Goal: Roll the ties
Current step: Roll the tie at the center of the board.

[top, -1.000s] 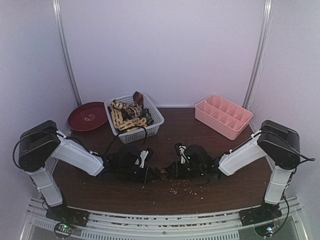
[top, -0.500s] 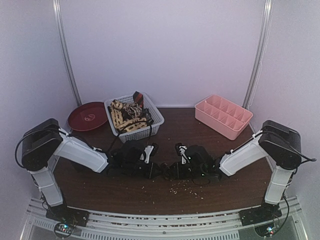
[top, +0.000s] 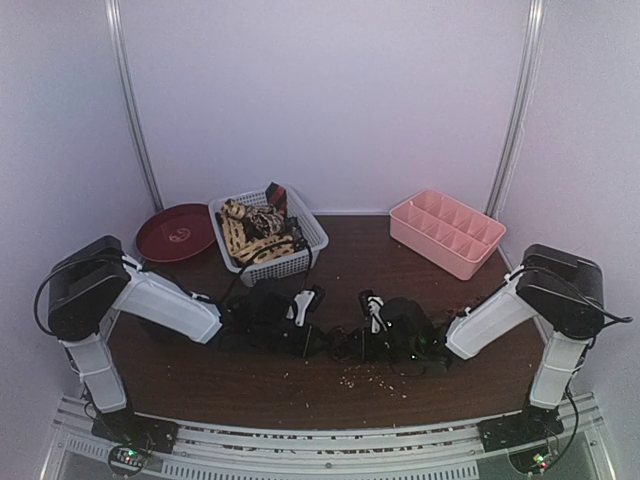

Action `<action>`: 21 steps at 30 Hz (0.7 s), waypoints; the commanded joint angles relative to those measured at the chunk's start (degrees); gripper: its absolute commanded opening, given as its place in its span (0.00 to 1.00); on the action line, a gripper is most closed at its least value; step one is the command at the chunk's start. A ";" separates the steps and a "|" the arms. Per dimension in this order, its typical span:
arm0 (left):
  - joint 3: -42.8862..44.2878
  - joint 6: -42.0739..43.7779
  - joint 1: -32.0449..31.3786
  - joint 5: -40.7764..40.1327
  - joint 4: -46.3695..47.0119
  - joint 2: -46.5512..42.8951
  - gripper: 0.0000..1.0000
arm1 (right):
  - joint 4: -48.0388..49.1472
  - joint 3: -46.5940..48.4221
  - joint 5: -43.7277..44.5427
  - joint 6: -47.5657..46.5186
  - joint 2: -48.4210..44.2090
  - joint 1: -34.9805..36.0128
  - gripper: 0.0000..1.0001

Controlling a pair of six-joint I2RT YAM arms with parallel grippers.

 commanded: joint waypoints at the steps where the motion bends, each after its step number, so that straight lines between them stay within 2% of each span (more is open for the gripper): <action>1: 1.86 1.77 -0.38 0.40 -0.17 0.91 0.04 | 1.30 -1.56 2.31 0.70 -2.62 0.45 0.18; 21: 6.45 3.61 -0.56 0.38 -4.09 3.23 0.08 | -4.85 -3.03 7.86 3.45 -5.63 -0.30 0.21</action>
